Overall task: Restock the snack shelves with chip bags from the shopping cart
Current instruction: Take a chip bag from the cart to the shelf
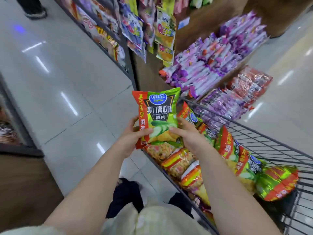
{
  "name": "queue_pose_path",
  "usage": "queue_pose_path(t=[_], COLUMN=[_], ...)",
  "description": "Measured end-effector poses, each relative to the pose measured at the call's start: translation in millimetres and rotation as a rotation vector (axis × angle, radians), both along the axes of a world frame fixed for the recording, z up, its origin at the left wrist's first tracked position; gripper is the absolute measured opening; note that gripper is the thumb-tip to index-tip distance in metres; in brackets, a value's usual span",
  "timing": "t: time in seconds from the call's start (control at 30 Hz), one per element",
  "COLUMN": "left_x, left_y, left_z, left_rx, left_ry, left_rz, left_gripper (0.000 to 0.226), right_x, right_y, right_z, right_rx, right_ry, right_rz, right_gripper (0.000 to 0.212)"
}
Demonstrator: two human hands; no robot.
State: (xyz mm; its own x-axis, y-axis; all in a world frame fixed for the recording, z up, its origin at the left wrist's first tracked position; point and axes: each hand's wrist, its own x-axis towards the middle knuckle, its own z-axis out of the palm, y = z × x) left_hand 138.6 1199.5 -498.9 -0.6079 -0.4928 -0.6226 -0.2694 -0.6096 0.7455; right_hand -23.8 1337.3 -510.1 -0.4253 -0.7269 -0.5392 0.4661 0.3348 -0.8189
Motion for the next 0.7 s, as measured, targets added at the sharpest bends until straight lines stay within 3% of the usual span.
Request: queue_pose_path(t=[0.17, 0.33, 0.7], left_x=[80.9, 152.0, 215.3], left_y=[-122.7, -225.2, -404.0], left_z=[15.7, 27.5, 33.7], left_rx=[-0.042, -0.093, -0.19], left_ry=[0.02, 0.032, 0.047], left_rz=[0.075, 0.223, 0.458], left_gripper=[0.085, 0.074, 0.06], right_x=[71.7, 134.9, 177.6], right_y=[-133.5, -252.6, -468.6], right_z=[17.5, 24.8, 36.4], right_rx=[-0.028, -0.072, -0.127], right_ry=[0.073, 0.07, 0.098], right_rz=[0.028, 0.125, 0.281], right_gripper=[0.084, 0.044, 0.034])
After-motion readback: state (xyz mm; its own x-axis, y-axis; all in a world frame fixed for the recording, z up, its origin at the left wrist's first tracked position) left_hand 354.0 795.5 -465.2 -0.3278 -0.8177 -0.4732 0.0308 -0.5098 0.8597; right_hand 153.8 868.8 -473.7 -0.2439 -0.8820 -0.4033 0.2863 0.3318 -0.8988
